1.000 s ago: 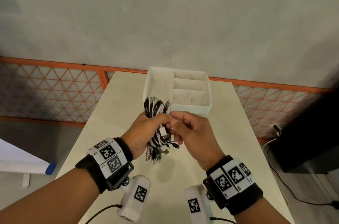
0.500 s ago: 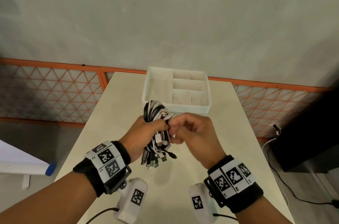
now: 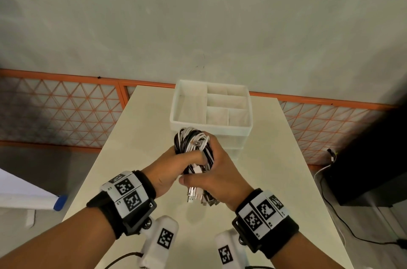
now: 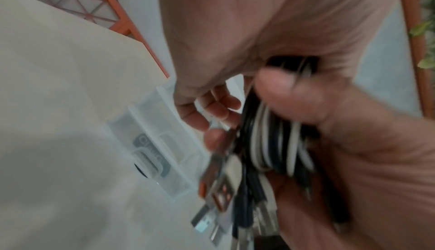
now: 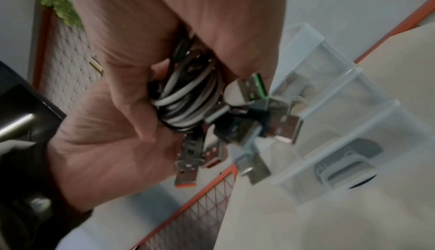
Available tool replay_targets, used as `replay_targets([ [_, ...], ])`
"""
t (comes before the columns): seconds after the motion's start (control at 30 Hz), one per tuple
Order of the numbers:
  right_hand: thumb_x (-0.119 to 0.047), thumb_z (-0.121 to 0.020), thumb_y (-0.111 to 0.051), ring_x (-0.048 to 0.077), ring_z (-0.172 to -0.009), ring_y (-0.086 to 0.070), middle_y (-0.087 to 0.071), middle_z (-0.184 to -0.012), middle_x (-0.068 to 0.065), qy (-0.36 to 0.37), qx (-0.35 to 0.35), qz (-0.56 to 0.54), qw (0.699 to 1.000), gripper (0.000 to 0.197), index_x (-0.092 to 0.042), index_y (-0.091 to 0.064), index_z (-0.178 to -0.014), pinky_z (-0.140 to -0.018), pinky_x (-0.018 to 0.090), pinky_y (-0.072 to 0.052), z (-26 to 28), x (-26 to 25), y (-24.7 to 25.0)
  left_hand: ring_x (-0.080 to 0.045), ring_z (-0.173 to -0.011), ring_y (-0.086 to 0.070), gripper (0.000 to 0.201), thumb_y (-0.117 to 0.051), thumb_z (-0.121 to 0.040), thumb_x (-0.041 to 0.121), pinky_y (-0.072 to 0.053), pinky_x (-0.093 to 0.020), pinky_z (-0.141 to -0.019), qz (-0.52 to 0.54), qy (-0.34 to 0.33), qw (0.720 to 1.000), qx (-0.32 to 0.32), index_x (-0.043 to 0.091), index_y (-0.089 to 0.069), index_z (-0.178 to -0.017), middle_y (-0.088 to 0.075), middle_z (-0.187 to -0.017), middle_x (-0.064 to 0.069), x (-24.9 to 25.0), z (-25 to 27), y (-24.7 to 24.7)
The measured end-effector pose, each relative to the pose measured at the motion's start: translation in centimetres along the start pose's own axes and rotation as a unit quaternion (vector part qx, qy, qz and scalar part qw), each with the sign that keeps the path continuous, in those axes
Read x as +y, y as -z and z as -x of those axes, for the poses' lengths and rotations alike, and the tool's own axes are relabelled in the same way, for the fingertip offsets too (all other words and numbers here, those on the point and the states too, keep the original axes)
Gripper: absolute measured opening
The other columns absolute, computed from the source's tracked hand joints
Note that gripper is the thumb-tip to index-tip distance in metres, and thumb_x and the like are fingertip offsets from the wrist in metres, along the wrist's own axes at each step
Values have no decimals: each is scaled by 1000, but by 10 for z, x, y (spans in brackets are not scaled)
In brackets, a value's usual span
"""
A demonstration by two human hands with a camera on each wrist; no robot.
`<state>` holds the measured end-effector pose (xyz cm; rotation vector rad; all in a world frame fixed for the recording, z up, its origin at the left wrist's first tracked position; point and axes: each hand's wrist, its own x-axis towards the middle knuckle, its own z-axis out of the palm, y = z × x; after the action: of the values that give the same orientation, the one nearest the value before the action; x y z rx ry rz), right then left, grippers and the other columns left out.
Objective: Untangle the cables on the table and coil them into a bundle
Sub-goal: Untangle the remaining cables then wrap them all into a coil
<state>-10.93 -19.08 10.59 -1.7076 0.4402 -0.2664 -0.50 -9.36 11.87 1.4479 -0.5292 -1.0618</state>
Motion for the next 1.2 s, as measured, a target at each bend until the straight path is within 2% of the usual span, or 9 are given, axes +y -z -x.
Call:
replay_targets([
  [0.17, -6, -65, -85, 7, -94, -72, -72, -108, -11, -10, -1, 88, 996, 90, -47, -42, -133, -81, 41, -63, -1, 11, 9, -31, -91, -73, 47, -75, -69, -10, -61, -43, -77, -51, -27, 994, 92, 14, -67, -109, -74, -101, -16, 3, -3, 9],
  [0.33, -29, -59, -94, 6, -103, -70, -72, -114, -12, -34, -28, 63, 997, 94, -43, -40, -135, -93, 37, -59, -4, 18, 4, -22, -87, -72, 39, -68, -66, 3, -61, -43, -75, -161, -50, 975, 149, 24, -65, -99, -73, -92, -3, -11, -9, 4],
  [0.47, -27, -59, -91, 6, -94, -72, -73, -106, -8, -40, 8, 75, 996, 83, -36, -42, -126, -85, 34, -61, -8, 24, 0, -10, -82, -68, 28, -61, -78, 6, -55, -21, -66, -244, -81, 947, 192, 27, -63, -96, -71, -87, 7, -20, -9, -7],
  [0.53, -21, -62, -88, 8, -87, -72, -73, -100, -7, -44, 14, 98, 994, 74, -32, -45, -121, -78, 33, -63, -8, 27, 0, -11, -81, -67, 24, -59, -81, 9, -52, -19, -63, -272, -78, 940, 193, 26, -63, -98, -71, -87, 7, -23, -9, -7],
  [0.63, -18, -61, -87, 13, -87, -72, -73, -99, -6, -52, -10, 122, 991, 68, -32, -49, -116, -76, 33, -63, -7, 32, 4, -17, -80, -67, 19, -63, -79, 17, -56, -29, -65, -349, -39, 923, 154, 23, -61, -98, -70, -87, 2, -22, -9, -2],
  [0.73, -15, -61, -88, 13, -87, -72, -73, -100, -6, -62, -45, 142, 987, 70, -34, -50, -115, -74, 30, -63, -5, 36, 6, -24, -75, -71, 19, -65, -77, 16, -62, -39, -60, -343, 29, 934, 97, 16, -59, -95, -68, -89, -6, -15, -7, 2],
  [1.0, -18, -59, -86, 17, -88, -72, -72, -99, -4, -54, -69, 172, 981, 69, -33, -49, -115, -76, 39, -63, -6, 40, 4, -26, -88, -72, 26, -75, -77, 10, -62, -39, -76, -317, 118, 940, -47, 14, -62, -99, -72, -103, -14, 1, -2, 10],
  [1.13, -14, -61, -86, 16, -87, -73, -72, -98, -3, -46, -70, 172, 981, 68, -33, -49, -114, -73, 38, -63, -7, 38, 7, -23, -92, -72, 35, -80, -78, 39, -61, -39, -80, -274, 116, 948, -116, 19, -68, -104, -74, -106, -10, 13, 2, 14],
  [1.2, -15, -60, -85, 14, -88, -73, -71, -98, -5, -43, -73, 170, 982, 69, -34, -49, -116, -72, 38, -64, -8, 36, 6, -26, -98, -72, 54, -68, -73, 62, -61, -40, -81, -265, 128, 950, -103, 21, -67, -107, -74, -106, -8, 17, 2, 11],
])
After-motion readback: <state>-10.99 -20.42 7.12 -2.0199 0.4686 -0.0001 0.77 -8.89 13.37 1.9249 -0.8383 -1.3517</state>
